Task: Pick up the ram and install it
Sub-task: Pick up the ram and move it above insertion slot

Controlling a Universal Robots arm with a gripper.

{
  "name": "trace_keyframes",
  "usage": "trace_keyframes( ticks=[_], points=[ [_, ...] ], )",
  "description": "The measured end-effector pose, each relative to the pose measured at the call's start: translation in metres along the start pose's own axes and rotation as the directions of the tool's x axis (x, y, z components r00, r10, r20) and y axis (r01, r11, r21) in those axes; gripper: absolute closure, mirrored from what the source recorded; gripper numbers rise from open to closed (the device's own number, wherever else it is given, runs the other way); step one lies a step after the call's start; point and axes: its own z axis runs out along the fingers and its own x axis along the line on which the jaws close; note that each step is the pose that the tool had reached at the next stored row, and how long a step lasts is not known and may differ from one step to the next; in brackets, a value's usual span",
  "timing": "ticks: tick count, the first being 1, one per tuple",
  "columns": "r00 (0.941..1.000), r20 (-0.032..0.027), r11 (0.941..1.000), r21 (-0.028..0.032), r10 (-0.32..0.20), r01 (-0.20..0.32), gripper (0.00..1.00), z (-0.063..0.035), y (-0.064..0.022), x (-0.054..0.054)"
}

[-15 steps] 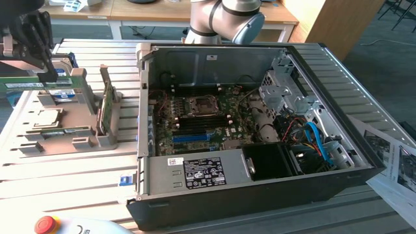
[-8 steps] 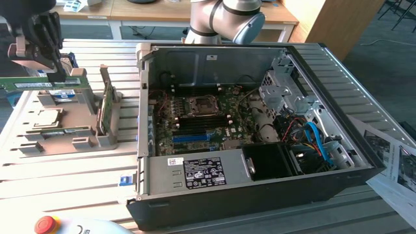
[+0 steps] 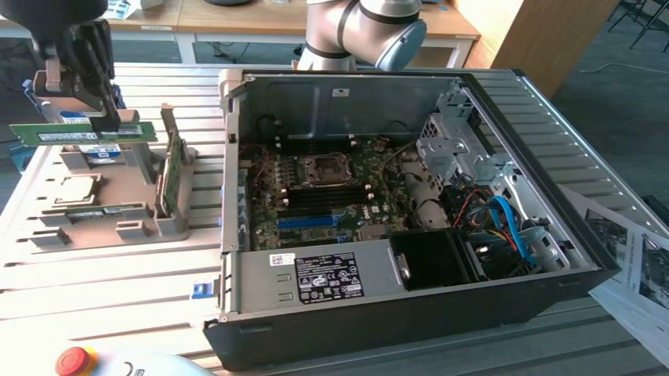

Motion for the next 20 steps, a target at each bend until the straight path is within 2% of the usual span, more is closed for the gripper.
trace_keyframes(
  ticks=[20],
  points=[
    [1.0000,0.0000,1.0000,-0.0007,0.000,0.000,0.88,-0.0014,-0.0337,0.001]
  ],
)
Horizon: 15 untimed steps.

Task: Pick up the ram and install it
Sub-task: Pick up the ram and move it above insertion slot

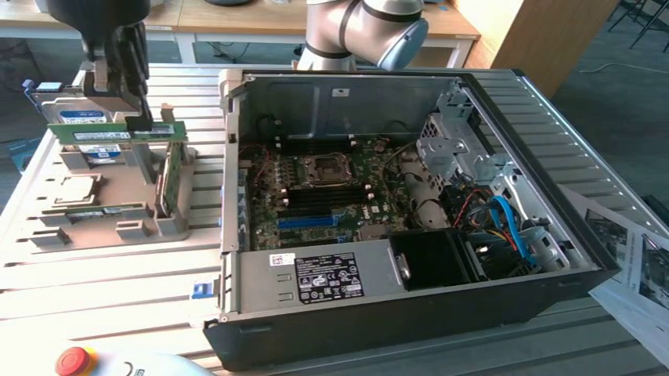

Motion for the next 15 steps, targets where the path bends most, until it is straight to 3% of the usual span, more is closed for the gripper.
trace_keyframes(
  ticks=[15],
  points=[
    [1.0000,0.0000,1.0000,-0.0001,0.000,0.000,0.88,-0.0011,-0.0258,0.000]
  ],
)
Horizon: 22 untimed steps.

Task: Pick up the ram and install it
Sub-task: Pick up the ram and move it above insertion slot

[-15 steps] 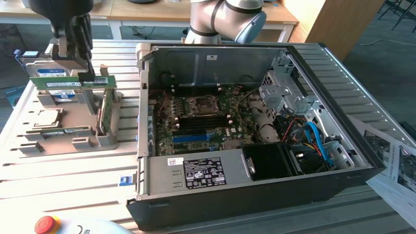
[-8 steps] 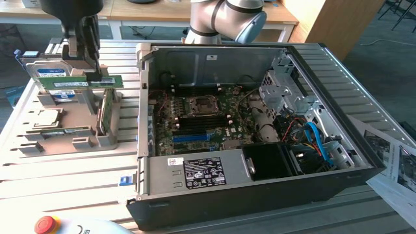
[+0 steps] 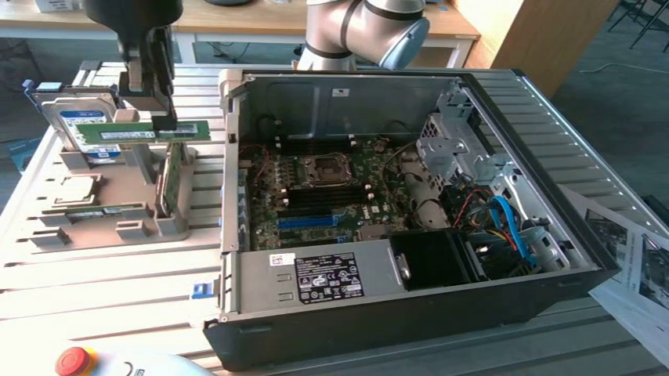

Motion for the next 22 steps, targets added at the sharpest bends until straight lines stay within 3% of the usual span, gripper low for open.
trace_keyframes(
  ticks=[22],
  points=[
    [1.0000,0.0000,1.0000,0.0000,0.000,0.000,0.88,-0.0017,-0.0393,0.000]
  ],
)
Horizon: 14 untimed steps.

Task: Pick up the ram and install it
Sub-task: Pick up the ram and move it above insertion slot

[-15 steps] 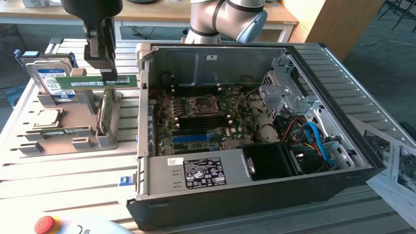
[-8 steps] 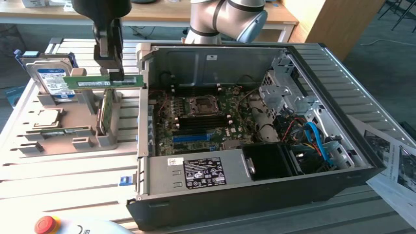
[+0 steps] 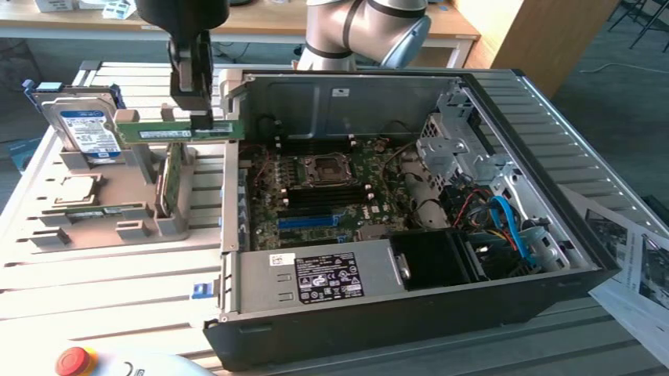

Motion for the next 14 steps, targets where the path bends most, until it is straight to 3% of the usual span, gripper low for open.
trace_keyframes(
  ticks=[14],
  points=[
    [1.0000,0.0001,1.0000,0.0000,0.000,0.000,0.88,-0.0012,-0.0304,0.001]
  ],
)
